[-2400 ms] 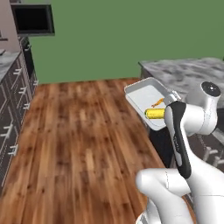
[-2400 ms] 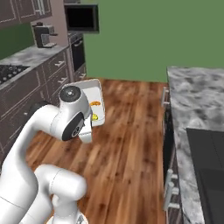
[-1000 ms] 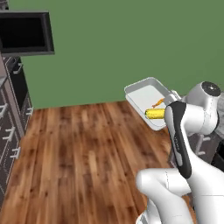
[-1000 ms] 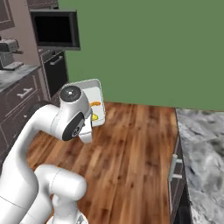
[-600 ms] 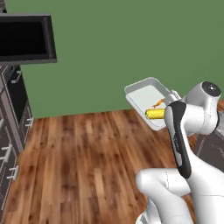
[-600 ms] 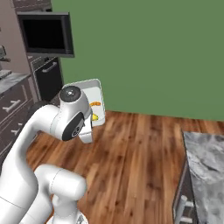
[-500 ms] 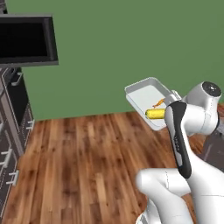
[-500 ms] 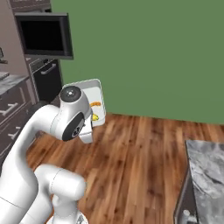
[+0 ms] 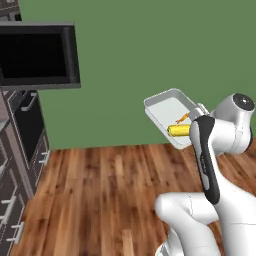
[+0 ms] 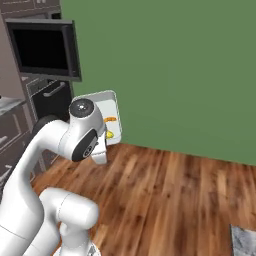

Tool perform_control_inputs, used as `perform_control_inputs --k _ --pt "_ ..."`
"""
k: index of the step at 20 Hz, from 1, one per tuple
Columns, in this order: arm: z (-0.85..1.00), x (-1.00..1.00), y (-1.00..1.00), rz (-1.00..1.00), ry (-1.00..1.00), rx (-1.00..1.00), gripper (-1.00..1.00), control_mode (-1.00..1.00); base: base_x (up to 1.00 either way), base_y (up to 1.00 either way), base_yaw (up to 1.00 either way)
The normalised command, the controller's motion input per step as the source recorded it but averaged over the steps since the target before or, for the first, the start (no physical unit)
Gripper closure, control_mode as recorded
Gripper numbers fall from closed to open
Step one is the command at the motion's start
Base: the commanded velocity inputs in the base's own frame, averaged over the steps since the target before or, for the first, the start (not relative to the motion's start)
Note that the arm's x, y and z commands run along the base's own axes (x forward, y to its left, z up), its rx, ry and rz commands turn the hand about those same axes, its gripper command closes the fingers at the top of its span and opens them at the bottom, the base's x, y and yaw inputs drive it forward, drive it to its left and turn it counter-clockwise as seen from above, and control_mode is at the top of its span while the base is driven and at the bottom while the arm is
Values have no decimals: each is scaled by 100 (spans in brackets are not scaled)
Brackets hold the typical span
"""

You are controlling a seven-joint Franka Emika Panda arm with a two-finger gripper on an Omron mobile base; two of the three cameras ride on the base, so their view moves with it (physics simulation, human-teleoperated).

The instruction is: Place the tupperware containing the shrimp and corn meal in the microwave. Close the microwave door and press the start button to reheat the meal.

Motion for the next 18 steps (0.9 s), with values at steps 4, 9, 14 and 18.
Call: perform_control_inputs --k 4,9,14,18 --pt "0 0 0 0 0 0 100 100 100 0 34" --pt "0 0 0 0 0 0 100 100 100 0 36" --pt "0 0 0 0 0 0 100 100 100 0 33" --pt "0 0 0 0 0 0 100 100 100 0 39"
